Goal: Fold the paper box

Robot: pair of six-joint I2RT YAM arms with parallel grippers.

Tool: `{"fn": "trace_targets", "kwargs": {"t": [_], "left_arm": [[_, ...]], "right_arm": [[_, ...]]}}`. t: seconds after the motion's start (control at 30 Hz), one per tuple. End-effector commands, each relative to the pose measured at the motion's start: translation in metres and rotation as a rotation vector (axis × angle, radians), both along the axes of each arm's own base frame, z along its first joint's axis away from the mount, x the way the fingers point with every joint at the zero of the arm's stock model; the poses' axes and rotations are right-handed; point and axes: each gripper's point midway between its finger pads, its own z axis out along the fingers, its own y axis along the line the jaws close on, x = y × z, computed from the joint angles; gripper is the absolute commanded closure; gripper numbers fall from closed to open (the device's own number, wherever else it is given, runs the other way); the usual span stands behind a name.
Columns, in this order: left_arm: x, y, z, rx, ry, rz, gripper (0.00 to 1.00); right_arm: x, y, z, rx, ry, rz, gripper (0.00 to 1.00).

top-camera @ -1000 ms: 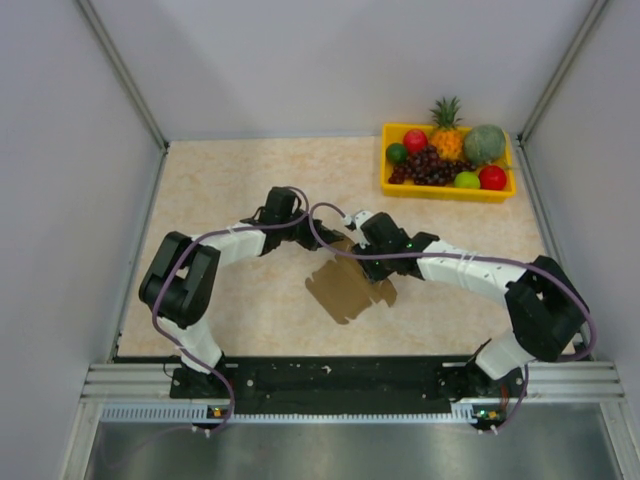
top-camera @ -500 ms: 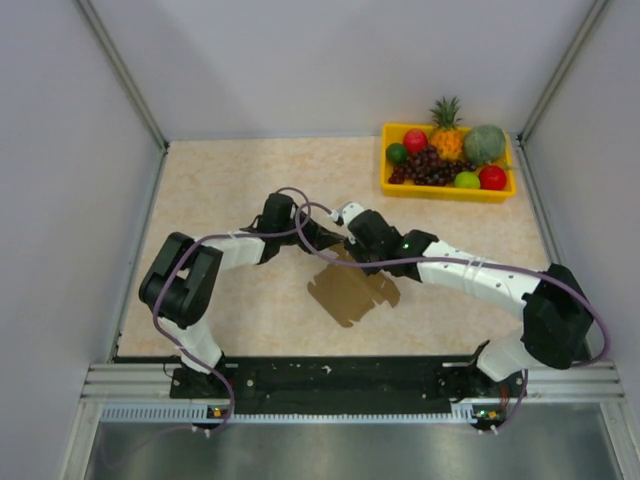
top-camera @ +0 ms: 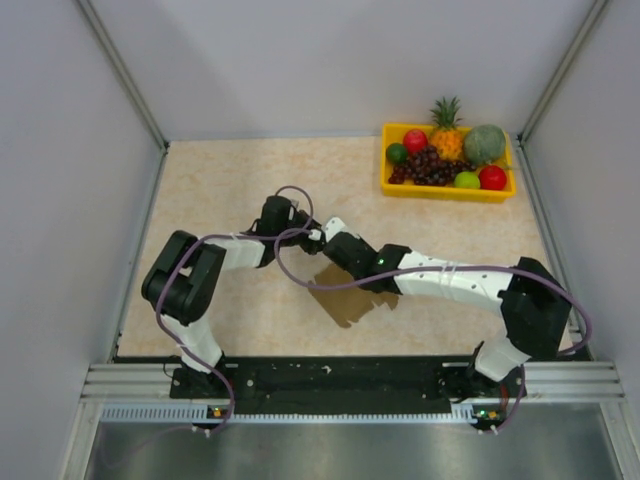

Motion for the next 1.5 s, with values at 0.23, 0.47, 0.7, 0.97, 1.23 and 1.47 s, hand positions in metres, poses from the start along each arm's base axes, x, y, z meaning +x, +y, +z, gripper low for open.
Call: {"fn": "trace_targets", "kwargs": {"t": [0.23, 0.47, 0.7, 0.97, 1.23, 1.47], "left_arm": [[-0.005, 0.0, 0.006, -0.125, -0.174, -0.043, 0.94], [-0.017, 0.002, 0.008, -0.16, -0.212, -0.067, 0.8], [-0.024, 0.015, 0.014, -0.156, -0.287, -0.063, 0.61], [-0.026, 0.054, 0.008, -0.013, -0.394, -0.055, 0.52], [0.017, 0.083, -0.003, 0.35, -0.467, -0.045, 0.57], [0.05, 0.067, -0.023, 0.363, -0.396, -0.121, 0.66]], "right_arm": [[-0.003, 0.022, 0.007, 0.017, -0.236, -0.087, 1.0], [-0.008, 0.031, -0.006, 0.02, -0.258, -0.07, 1.0], [-0.011, 0.035, -0.007, 0.048, -0.252, -0.011, 1.0], [-0.011, 0.031, -0.002, 0.059, -0.295, 0.034, 1.0], [-0.013, 0.031, -0.001, 0.087, -0.307, 0.086, 1.0], [-0.013, 0.032, 0.001, 0.094, -0.312, 0.099, 1.0]]}}
